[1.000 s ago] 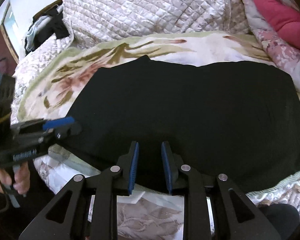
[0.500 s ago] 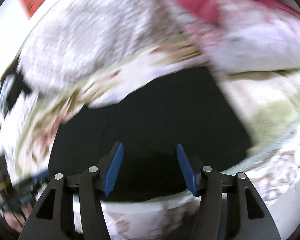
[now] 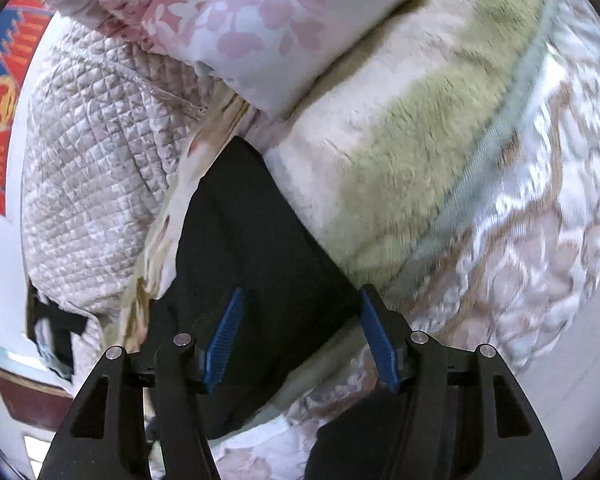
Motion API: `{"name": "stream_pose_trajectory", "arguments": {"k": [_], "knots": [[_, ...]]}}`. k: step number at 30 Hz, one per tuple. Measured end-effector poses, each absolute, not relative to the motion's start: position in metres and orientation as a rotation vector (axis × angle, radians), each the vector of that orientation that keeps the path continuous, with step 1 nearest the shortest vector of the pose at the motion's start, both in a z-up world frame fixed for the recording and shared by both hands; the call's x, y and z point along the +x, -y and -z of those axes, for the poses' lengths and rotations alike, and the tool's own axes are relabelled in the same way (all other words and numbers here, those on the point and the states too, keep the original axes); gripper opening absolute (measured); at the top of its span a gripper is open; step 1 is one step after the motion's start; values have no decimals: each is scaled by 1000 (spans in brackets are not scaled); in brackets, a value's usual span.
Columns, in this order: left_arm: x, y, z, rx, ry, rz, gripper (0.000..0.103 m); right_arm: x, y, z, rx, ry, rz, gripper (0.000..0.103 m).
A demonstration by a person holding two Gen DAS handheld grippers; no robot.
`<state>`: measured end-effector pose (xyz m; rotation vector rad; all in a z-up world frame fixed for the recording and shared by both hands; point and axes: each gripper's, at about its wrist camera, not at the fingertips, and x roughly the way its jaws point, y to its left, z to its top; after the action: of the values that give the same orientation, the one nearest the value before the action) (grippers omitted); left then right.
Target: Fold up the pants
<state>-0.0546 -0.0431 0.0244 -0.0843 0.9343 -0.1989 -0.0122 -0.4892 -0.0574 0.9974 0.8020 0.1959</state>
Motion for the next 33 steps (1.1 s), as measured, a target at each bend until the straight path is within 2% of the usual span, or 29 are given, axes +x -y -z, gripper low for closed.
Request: {"name": "stream_pose_trajectory", "arguments": {"k": [5,10,13,14,16,17,18,19,26,33], "knots": [[-54,45,-22,-84,-939,199,35,-12,492,64,1115,-790,-265,60],[-53,44,-23,-86,-937,198,35,-21,490,50,1132,-658,-307,60],[-52,42,-22,-94,-937,193,35,-14,486,54,1095,-683,-293,60],[-52,42,-22,-96,-937,193,35,-7,485,59,1088,-711,-276,58],[-52,42,-23,-94,-935,189,35,-2,484,64,1091,-727,-259,45],[-52,42,-23,-93,-934,188,35,0,482,61,1083,-717,-260,41],[-53,41,-24,-92,-932,186,35,0,480,57,1062,-702,-264,30],[-53,39,-24,-91,-931,182,35,0,477,52,1043,-689,-266,24],[-52,33,-24,-105,-927,160,35,0,462,19,903,-637,-299,22],[-53,19,-25,-140,-913,143,35,1,404,-36,714,-576,-437,21]]}}
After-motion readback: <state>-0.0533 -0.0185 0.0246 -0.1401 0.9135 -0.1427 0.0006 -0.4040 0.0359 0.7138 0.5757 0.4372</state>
